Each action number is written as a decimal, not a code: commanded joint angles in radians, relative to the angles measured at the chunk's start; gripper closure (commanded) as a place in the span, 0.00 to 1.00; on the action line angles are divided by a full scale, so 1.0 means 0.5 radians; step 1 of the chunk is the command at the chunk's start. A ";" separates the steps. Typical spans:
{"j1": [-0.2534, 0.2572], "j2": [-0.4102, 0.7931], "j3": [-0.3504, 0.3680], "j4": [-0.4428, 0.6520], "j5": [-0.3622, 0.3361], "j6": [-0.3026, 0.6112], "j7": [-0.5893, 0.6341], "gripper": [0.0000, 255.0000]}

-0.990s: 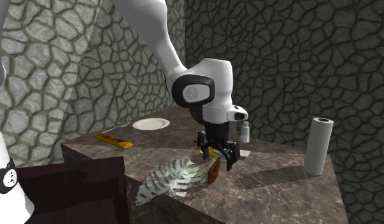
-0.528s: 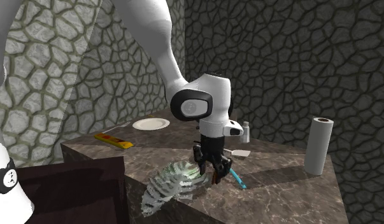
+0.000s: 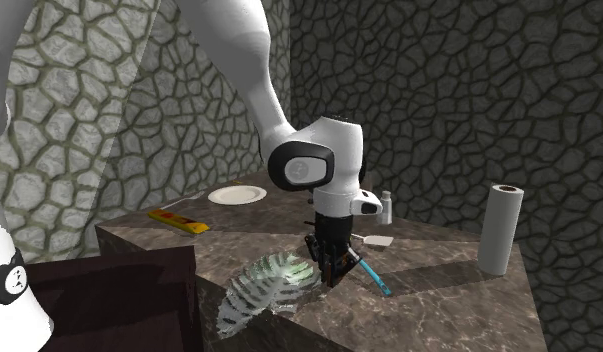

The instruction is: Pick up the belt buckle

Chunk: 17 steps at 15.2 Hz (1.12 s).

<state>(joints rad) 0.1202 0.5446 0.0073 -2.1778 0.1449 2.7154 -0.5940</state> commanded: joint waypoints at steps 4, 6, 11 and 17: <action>0.009 -0.078 -0.007 -0.019 -0.008 -0.060 0.013 1.00; 0.013 -0.129 -0.012 -0.031 -0.014 -0.100 0.020 1.00; 0.020 -0.254 -0.024 -0.052 -0.029 -0.203 0.037 1.00; 0.027 -0.377 -0.034 -0.063 -0.046 -0.315 0.056 1.00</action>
<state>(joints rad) 0.1339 0.3636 -0.0088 -2.2096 0.1230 2.5662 -0.5663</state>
